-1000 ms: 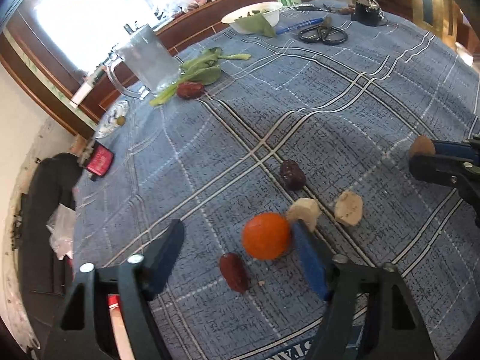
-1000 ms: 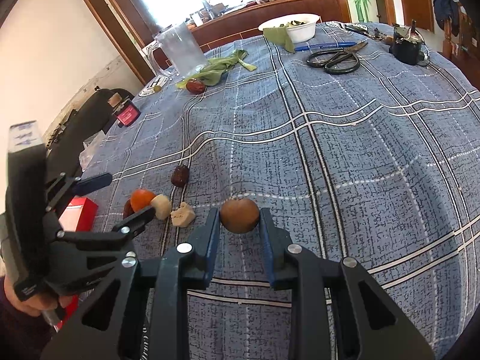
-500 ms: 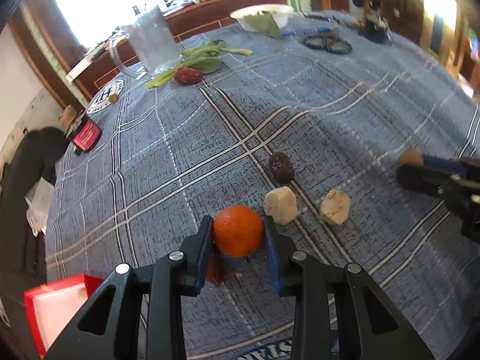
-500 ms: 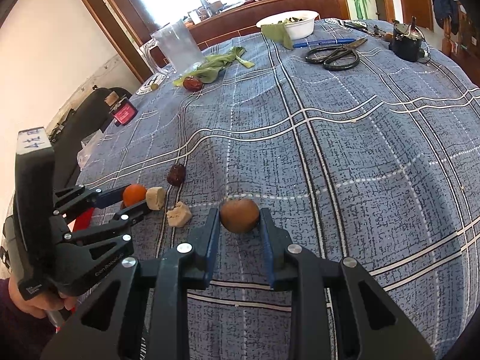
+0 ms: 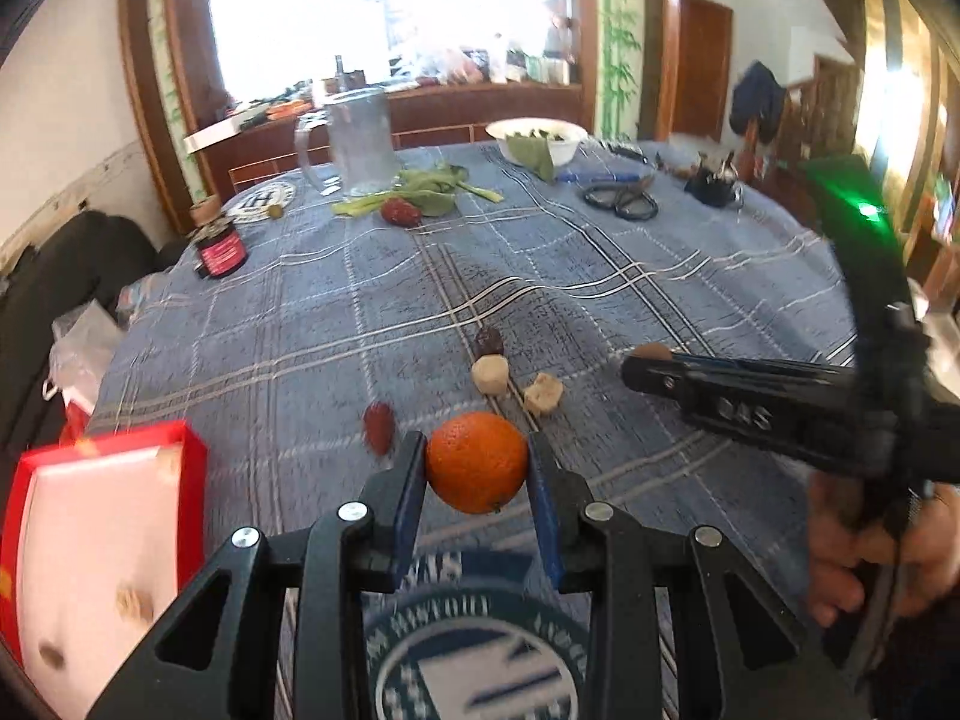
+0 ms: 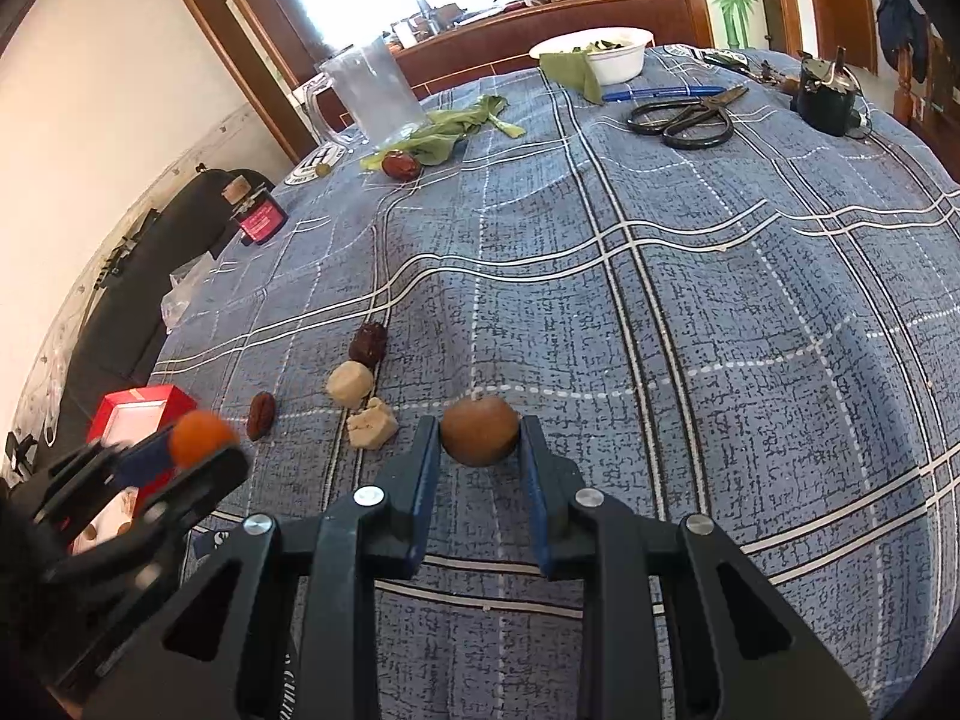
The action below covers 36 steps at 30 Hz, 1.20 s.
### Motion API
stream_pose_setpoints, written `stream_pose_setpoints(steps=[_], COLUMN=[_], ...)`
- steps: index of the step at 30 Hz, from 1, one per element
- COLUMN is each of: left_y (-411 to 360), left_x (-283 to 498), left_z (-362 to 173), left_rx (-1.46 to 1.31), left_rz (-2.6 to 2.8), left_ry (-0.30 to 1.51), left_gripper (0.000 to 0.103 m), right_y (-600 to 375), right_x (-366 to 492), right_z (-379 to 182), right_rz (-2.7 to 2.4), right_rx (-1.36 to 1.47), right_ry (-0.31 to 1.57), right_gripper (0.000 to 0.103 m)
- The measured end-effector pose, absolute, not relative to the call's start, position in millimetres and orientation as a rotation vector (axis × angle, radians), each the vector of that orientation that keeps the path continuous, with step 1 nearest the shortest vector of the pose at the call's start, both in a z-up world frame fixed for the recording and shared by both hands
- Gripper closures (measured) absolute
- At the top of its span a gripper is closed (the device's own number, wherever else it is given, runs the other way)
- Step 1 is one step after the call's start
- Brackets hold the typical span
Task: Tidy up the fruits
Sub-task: 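Grasp an orange with the left tool while the right tool grasps a brown nut, then carry the orange into the tray and open the left tool while the right drops the nut there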
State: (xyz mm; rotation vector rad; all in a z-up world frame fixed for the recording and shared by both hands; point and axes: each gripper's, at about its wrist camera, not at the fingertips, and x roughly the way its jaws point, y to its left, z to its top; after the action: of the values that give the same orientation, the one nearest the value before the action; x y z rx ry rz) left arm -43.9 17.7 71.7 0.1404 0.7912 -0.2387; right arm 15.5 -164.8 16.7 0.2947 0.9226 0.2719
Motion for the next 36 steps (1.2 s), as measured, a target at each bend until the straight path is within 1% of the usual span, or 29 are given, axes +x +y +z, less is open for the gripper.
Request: stream_pose_setpoints(steps=[12, 21, 26, 33, 36], left_y=[98, 150, 179, 215, 232], left_x=[-108, -133, -143, -153, -152], left_z=[84, 92, 99, 100, 98], left_rx=[-0.008, -0.093, -0.126, -0.146, -0.147], left_rz=[-0.089, 0.008, 0.075, 0.174, 0.233], left_ry=[0.749, 0.704, 0.675, 0.671, 0.676], left_gripper=[0.071, 0.071, 0.071, 0.071, 0.071], right_y=[-147, -128, -84, 16, 55], right_x=[3, -7, -24, -37, -34], right_z=[25, 19, 39, 66, 77], right_rz=[0.358, 0.373, 0.470, 0.685, 0.759], right_rx=[0.245, 0.226, 0.204, 0.174, 0.202], right_ry=[0.822, 0.853, 0.809, 0.778, 0.774], right_gripper=[0.075, 0.075, 0.074, 0.074, 0.074])
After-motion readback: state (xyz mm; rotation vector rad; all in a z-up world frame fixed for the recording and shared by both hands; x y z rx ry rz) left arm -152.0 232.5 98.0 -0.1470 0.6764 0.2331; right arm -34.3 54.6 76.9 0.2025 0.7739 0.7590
